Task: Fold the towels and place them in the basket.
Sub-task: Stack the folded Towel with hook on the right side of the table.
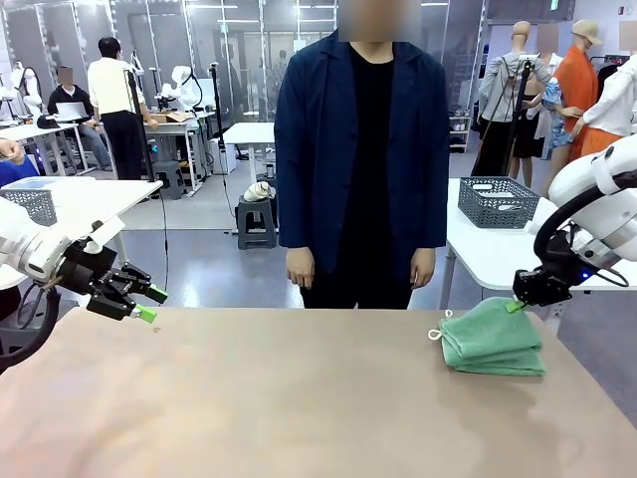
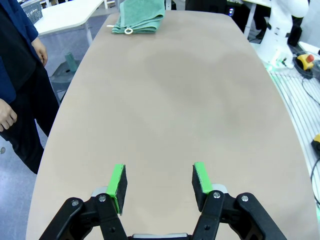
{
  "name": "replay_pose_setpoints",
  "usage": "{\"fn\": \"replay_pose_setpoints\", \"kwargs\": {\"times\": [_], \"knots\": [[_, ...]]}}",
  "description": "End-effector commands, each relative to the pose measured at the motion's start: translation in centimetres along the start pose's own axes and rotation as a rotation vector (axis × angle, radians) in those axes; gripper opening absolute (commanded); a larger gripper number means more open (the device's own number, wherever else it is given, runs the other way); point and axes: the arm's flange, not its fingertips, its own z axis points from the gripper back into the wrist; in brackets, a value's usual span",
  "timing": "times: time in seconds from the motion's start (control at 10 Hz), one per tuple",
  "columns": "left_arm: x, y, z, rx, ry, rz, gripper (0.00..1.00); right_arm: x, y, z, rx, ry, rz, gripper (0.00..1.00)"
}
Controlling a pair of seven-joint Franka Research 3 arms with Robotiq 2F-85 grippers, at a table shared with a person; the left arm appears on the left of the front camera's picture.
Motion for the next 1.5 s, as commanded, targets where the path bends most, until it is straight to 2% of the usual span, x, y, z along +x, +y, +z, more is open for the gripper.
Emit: {"fn": "replay_pose_setpoints", "kwargs": {"times": [0.0,0.6,0.7,0.8,0.9,1.1,1.2,1.4], "knots": [[0.2,0.0,0.1,0.002,0.0,-0.004,0.68,-0.1,-0.9,-0.5,0.003,-0.018,0.051,0.05],[0.2,0.0,0.1,0.002,0.0,-0.004,0.68,0.3,-1.7,1.1,-0.059,-0.029,0.056,0.64],[0.2,0.0,0.1,0.002,0.0,-0.004,0.68,0.7,-1.1,2.6,-0.048,0.014,0.086,0.64],[0.2,0.0,0.1,0.002,0.0,-0.004,0.68,1.5,0.4,5.9,-0.096,0.036,0.094,0.64],[0.2,0.0,0.1,0.002,0.0,-0.004,0.68,2.4,2.4,10.0,-0.149,-0.013,0.125,0.64],[0.2,0.0,0.1,0.002,0.0,-0.004,0.68,3.0,8.3,18.5,-0.272,-0.039,0.129,0.64],[0.2,0.0,0.1,0.002,0.0,-0.004,0.68,2.5,11.7,22.3,-0.323,-0.028,0.105,0.64],[0.2,0.0,0.1,0.002,0.0,-0.004,0.68,0.7,17.6,29.4,-0.369,-0.073,0.062,0.64]]}}
